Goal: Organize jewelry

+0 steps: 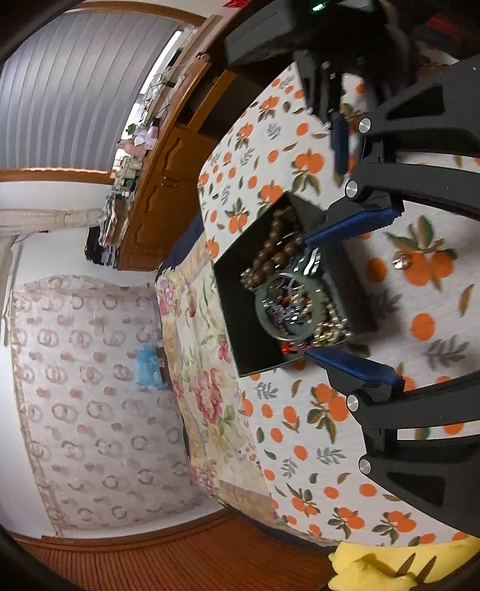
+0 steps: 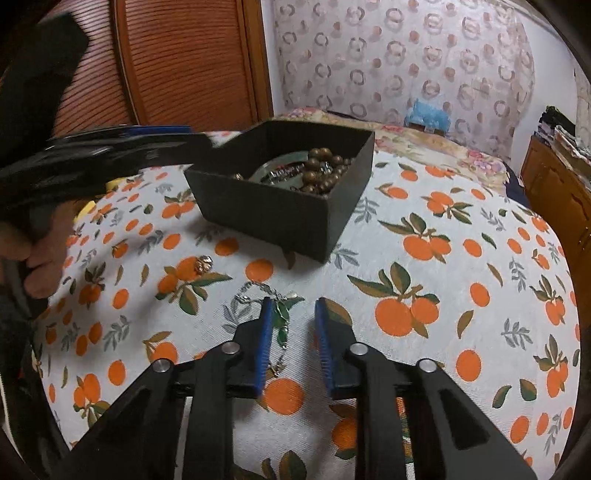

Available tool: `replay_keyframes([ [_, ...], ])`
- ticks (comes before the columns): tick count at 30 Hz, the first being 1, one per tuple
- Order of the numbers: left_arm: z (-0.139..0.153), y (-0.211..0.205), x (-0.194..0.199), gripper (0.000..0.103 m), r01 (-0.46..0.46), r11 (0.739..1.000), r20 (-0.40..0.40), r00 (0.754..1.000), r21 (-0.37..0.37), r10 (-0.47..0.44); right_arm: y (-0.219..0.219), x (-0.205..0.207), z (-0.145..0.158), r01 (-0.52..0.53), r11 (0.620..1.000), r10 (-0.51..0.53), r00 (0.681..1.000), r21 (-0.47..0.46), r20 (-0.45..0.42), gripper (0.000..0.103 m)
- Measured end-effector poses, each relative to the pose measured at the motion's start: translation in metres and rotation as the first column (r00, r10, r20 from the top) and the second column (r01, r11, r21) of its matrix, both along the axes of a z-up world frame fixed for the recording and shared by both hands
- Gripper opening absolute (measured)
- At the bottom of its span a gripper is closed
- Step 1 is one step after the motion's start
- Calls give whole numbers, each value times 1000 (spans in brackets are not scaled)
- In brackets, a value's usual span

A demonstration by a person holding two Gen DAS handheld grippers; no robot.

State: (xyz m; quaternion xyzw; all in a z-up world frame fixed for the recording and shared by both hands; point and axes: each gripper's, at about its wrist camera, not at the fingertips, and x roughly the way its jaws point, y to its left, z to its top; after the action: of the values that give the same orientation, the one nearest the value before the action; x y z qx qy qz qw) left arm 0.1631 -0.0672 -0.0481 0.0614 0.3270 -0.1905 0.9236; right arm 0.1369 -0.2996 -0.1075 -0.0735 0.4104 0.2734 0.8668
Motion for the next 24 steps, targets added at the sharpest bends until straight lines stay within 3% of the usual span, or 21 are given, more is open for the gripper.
replay_keyframes([
  [6, -17, 4, -16, 56, 20, 1000, -40, 999, 8, -20, 5, 2, -2, -13, 999, 12, 1000, -38, -5, 23],
  [7, -19, 4, -18, 56, 23, 1000, -46, 999, 11, -22, 7, 2, -2, -15, 999, 14, 1000, -46, -4, 22],
  [9, -27, 3, -20, 56, 35, 999, -69, 997, 23, -33, 9, 1, -2, -19, 998, 19, 1000, -59, -1, 10],
  [15, -44, -5, -24, 56, 71, 996, -111, 992, 50, -66, 7, 0, -1, -21, 998, 22, 1000, -61, 4, 6],
  [24, -56, -18, -21, 34, 103, 991, -141, 986, 87, -90, -3, -4, 23, 1, 1000, 0, 998, -16, 61, 6],
])
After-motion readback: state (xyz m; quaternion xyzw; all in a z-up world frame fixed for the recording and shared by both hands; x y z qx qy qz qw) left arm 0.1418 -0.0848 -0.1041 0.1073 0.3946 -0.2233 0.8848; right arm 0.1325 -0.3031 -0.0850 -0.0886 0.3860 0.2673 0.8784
